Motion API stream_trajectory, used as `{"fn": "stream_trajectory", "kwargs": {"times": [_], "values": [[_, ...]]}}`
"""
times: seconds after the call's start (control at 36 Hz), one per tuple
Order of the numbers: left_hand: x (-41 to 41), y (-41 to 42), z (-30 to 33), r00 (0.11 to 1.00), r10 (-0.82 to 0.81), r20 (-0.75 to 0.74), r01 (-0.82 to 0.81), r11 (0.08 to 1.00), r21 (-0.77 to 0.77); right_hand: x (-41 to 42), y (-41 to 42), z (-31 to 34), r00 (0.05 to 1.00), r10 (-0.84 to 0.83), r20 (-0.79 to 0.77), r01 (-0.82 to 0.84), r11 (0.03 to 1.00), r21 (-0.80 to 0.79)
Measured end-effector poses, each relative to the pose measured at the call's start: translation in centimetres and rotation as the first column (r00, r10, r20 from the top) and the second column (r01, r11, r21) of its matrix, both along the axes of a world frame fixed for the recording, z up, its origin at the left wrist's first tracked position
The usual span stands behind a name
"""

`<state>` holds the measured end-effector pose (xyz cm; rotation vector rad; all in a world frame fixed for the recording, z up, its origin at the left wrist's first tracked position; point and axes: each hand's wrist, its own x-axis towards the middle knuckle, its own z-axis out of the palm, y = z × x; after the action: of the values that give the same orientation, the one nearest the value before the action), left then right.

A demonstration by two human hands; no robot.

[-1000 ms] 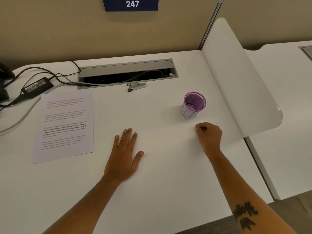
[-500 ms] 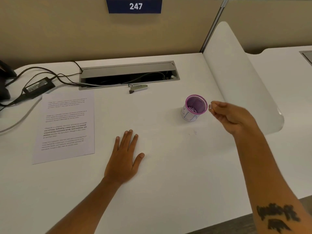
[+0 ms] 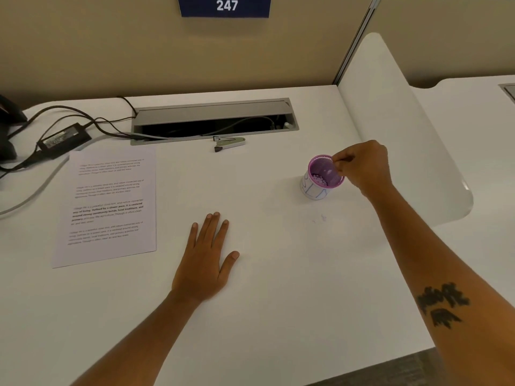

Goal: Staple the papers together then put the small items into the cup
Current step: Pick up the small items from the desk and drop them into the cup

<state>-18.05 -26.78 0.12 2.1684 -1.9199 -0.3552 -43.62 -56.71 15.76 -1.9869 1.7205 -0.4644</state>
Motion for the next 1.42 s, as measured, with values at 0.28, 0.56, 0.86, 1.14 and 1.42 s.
{"fn": "stream_trajectory", "kwargs": {"times": [0.28, 0.56, 0.86, 1.14, 1.42], "values": [[0.0, 0.0, 0.1, 1.0, 0.001, -0.018, -0.002, 1.0, -0.012, 0.1, 0.4, -0.4, 0.996, 0.078, -0.045, -0.082, 0.993, -0.084], [0.0, 0.0, 0.0, 1.0, -0.002, 0.0, 0.002, 1.0, -0.012, -1.7, 3.4, 1.0, 0.958, -0.076, 0.277, 0.065, 0.997, 0.048], [0.0, -0.1, 0.0, 1.0, -0.004, 0.009, 0.004, 1.0, 0.0, -3.7, 10.8, -8.7, 0.996, -0.038, 0.082, 0.039, 0.999, -0.02], [0.0, -0.1, 0.0, 1.0, -0.005, 0.018, 0.005, 1.0, 0.011, -2.1, 12.5, -11.9, 0.96, 0.17, -0.221, -0.191, 0.979, -0.077], [0.0, 0.0, 0.0, 1.0, -0.004, 0.017, 0.004, 1.0, 0.009, -2.5, 12.4, -11.6, 0.998, 0.02, -0.067, -0.029, 0.991, -0.132]]}}
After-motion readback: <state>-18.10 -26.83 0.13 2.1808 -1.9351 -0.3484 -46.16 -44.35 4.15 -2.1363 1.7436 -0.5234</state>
